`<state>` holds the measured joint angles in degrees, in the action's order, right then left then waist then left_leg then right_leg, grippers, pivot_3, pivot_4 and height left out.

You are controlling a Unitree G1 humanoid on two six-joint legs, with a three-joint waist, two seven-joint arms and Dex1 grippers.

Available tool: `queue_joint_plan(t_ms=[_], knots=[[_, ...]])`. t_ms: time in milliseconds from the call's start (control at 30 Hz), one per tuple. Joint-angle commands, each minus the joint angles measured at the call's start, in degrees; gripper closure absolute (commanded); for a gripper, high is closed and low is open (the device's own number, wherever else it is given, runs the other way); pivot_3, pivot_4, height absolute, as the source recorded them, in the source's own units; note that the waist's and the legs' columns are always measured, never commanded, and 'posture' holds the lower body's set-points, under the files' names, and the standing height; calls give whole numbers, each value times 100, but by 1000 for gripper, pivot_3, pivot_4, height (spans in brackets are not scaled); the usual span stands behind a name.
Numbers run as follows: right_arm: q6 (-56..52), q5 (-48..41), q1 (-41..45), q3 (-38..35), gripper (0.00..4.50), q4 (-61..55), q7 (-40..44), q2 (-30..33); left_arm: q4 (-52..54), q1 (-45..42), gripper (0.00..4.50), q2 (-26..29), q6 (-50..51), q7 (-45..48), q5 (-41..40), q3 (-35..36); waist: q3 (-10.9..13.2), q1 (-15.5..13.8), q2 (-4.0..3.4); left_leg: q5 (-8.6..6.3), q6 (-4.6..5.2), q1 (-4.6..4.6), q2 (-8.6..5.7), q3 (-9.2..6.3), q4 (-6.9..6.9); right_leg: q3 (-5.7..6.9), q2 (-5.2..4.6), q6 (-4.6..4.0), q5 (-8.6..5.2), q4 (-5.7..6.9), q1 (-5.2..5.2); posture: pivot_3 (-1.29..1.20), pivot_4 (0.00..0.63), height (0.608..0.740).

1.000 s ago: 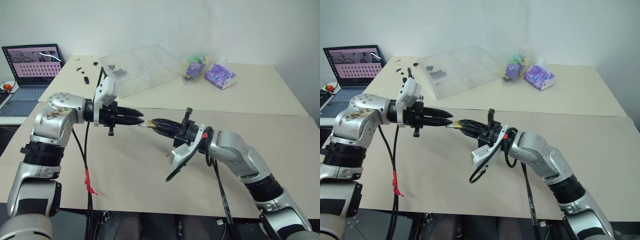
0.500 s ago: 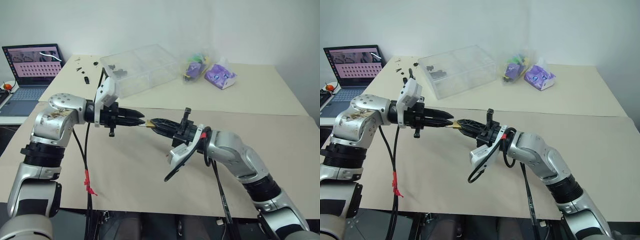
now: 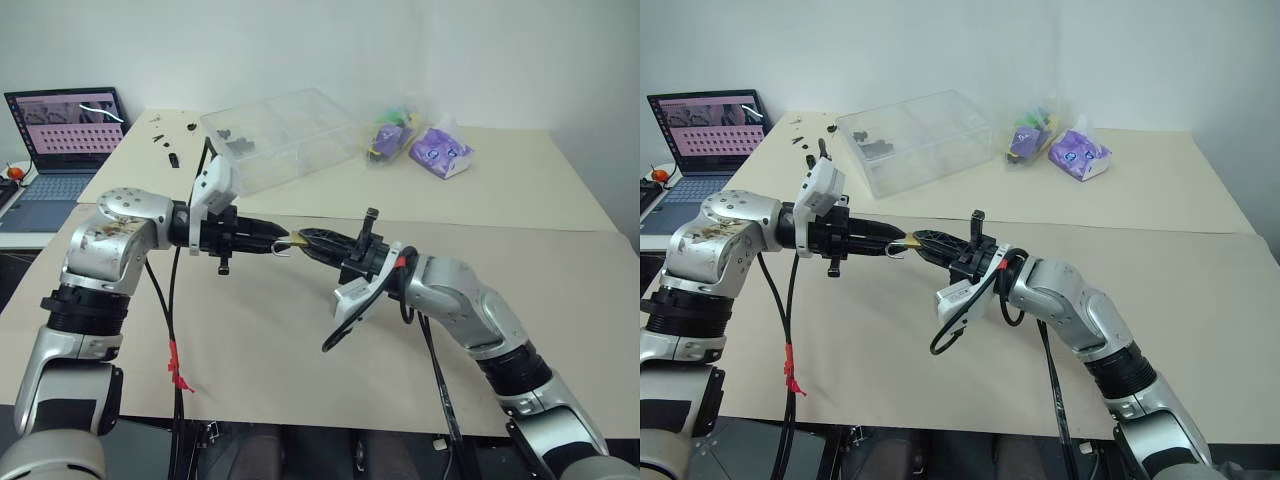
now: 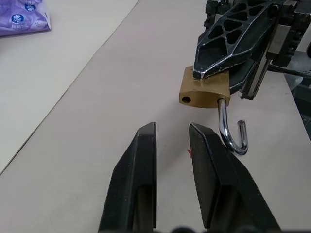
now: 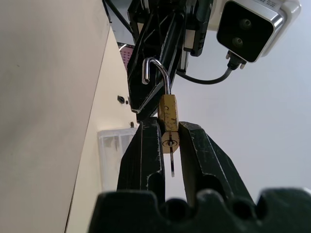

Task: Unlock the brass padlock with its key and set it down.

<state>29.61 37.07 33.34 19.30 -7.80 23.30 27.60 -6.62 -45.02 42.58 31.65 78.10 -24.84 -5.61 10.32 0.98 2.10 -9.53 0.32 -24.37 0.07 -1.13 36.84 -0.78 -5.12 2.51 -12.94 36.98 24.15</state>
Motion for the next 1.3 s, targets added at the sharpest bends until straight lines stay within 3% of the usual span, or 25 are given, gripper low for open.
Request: queue_joint_plan(t_ms=[33, 367, 600, 800, 1100, 1300], knots=[[-41, 6, 153, -149, 4422, -76, -149, -29, 220, -54, 3389, 52, 55, -20, -105, 153, 0, 0, 0, 0, 0, 0, 0, 0, 0, 0, 0, 0, 0, 0, 0, 0, 150, 740], [-162, -54, 68, -244, 4422, -98, -178, -2, 230, 58, 3389, 165, 45, 51, -89, 182, 0, 5, 0, 0, 0, 0, 0, 0, 0, 0, 0, 0, 0, 0, 0, 0, 150, 740], [-259, -202, -535, -538, 4422, 95, -191, 423, 313, 814, 3389, 916, -560, 404, 201, 226, 0, 7, 0, 0, 0, 0, 0, 1, -1, -1, -2, -14, 6, -1, 1, 0, 150, 740], [39, -548, -1447, 287, 4422, 90, 809, 768, 1116, 1446, 3389, 1048, -424, 354, -106, 411, 1, -26, 1, -1, 0, -1, 4, 2, -2, 2, -6, -47, -27, -6, -4, 0, 150, 740], [186, -561, -1045, 631, 4422, 513, 1091, 578, 2158, 1901, 3389, 1116, 82, 437, -590, 273, 3, 21, 4, -1, -1, 9, 31, 13, -1, -1, 16, -45, -25, -4, -2, 0, 150, 740], [188, -379, -809, 589, 4422, 799, 884, 477, 2199, 2332, 3389, 1237, -318, 447, -284, 183, 4, -9, 5, -4, -5, 10, 67, 16, -2, -4, 55, -66, -25, -3, 2, 0, 150, 740]])
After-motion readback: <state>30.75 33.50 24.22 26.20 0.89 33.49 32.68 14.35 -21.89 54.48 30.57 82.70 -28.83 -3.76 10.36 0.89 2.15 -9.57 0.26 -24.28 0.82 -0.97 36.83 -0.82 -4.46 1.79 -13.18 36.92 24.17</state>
